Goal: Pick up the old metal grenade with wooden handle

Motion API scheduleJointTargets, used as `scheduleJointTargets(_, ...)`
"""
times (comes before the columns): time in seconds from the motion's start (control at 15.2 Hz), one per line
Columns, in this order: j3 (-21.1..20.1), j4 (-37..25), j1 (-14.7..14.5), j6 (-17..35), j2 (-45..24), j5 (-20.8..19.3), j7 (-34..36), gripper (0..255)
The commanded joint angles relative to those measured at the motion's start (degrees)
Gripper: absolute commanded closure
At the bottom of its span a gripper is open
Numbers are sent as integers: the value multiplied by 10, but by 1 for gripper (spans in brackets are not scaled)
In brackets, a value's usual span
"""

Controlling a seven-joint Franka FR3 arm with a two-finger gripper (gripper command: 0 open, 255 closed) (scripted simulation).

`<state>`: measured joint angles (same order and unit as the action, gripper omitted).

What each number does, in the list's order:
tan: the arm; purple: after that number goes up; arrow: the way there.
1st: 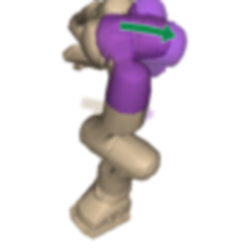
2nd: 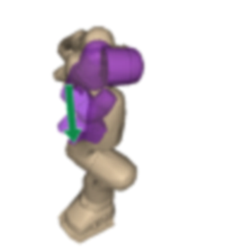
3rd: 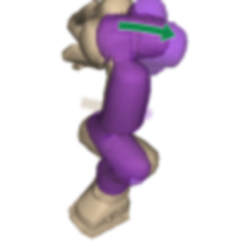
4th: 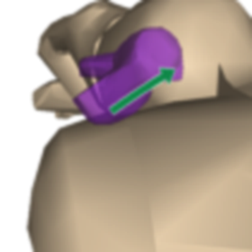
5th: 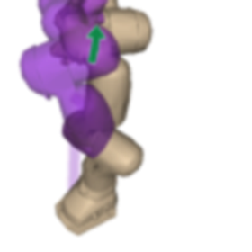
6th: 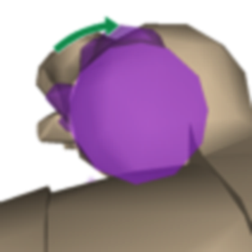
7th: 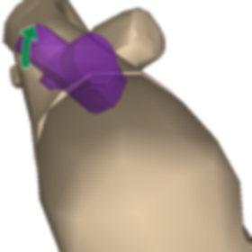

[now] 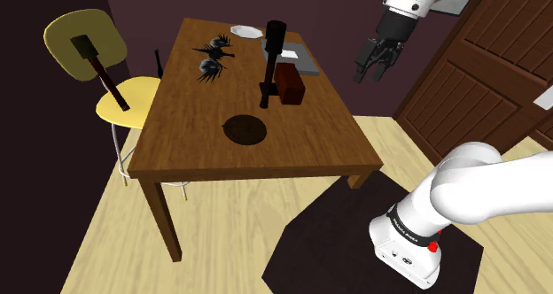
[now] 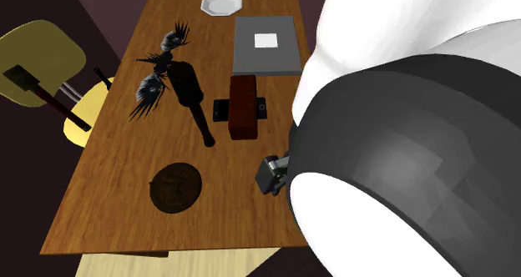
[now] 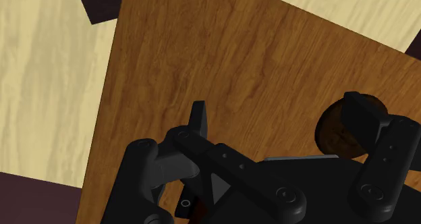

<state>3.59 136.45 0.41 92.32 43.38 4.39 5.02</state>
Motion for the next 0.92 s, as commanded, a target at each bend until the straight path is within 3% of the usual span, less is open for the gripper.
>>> scheduleJointTargets(0.0, 0, 0, 0, 0, 0, 0, 0, 0)
scheduleJointTargets(0.4, -22, -118, -12, 26, -134, -10, 9, 0)
scheduleJointTargets(0.86, -47, -284, -21, 21, -287, -33, 23, 0)
